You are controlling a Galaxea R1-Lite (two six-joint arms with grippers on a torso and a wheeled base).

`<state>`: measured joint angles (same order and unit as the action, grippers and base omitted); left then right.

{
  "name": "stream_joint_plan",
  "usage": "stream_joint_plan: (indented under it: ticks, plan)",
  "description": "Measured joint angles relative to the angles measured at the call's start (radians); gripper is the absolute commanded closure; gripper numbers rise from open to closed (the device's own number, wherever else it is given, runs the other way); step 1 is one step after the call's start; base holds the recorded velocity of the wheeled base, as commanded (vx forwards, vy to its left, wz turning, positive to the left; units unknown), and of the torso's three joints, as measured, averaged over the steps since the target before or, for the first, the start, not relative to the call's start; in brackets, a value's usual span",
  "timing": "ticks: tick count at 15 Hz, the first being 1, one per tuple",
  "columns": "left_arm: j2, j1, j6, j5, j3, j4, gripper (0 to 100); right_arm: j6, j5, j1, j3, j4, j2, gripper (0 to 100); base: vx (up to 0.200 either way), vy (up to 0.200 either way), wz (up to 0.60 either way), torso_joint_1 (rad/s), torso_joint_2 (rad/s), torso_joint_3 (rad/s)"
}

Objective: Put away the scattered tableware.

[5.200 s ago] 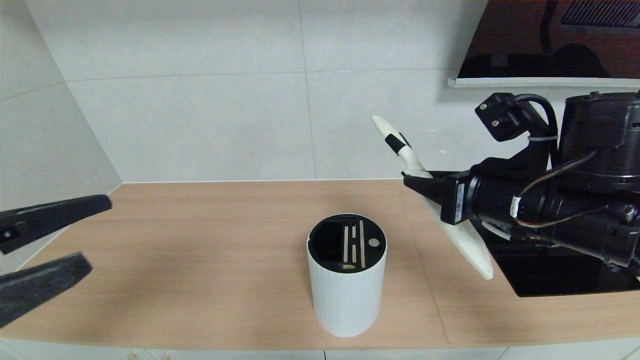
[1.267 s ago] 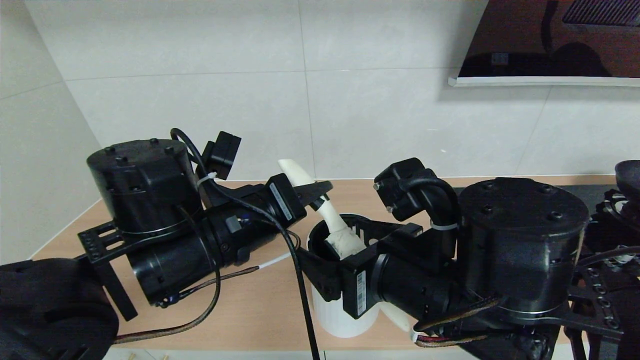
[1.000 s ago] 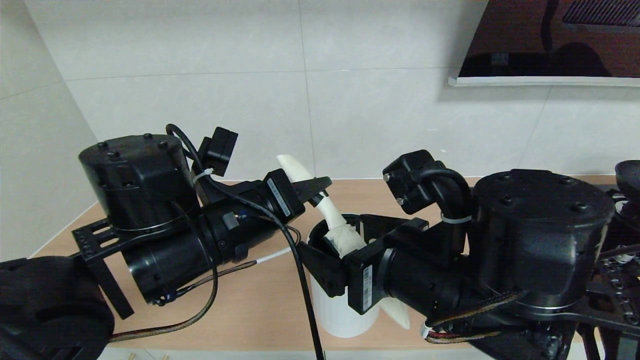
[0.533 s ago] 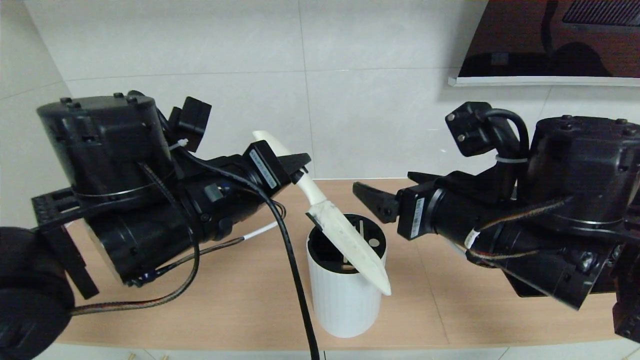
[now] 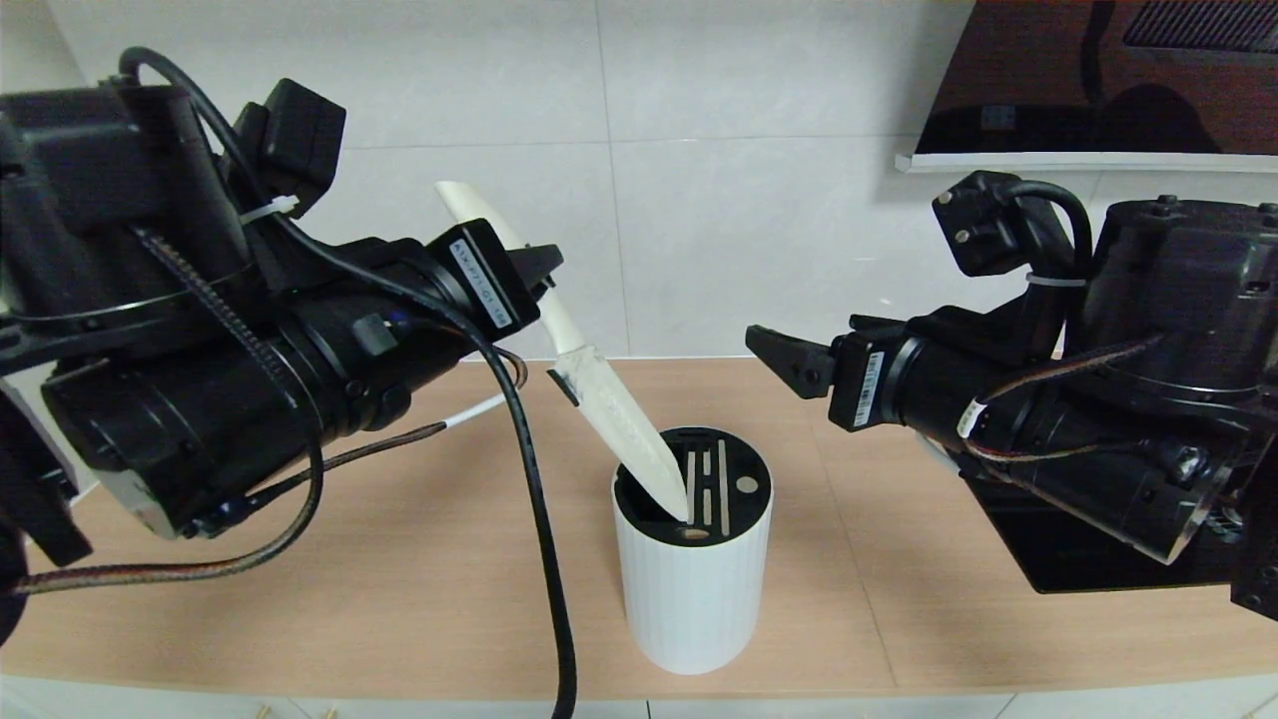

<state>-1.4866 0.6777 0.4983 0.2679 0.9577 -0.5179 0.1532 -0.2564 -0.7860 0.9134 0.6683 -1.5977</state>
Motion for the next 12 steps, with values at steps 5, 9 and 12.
stream_joint_plan:
  ticks: [5,9,12]
  plan:
    - [-0.019,0.130,-0.181,0.162,0.000,-0.064,100,0.000,0.000,0.001,-0.005,-0.001,-0.007,0,0.000,0.000,0.00,0.000,0.00,0.000]
    - [-0.067,0.169,-0.326,0.231,-0.022,-0.188,100,0.000,0.000,0.001,-0.008,-0.001,-0.010,0,0.000,0.000,0.00,0.000,0.00,0.000]
    - [-0.121,0.173,-0.395,0.317,-0.040,-0.298,100,-0.001,-0.003,0.002,-0.013,-0.001,-0.019,0,0.000,0.000,0.00,0.000,0.00,0.000]
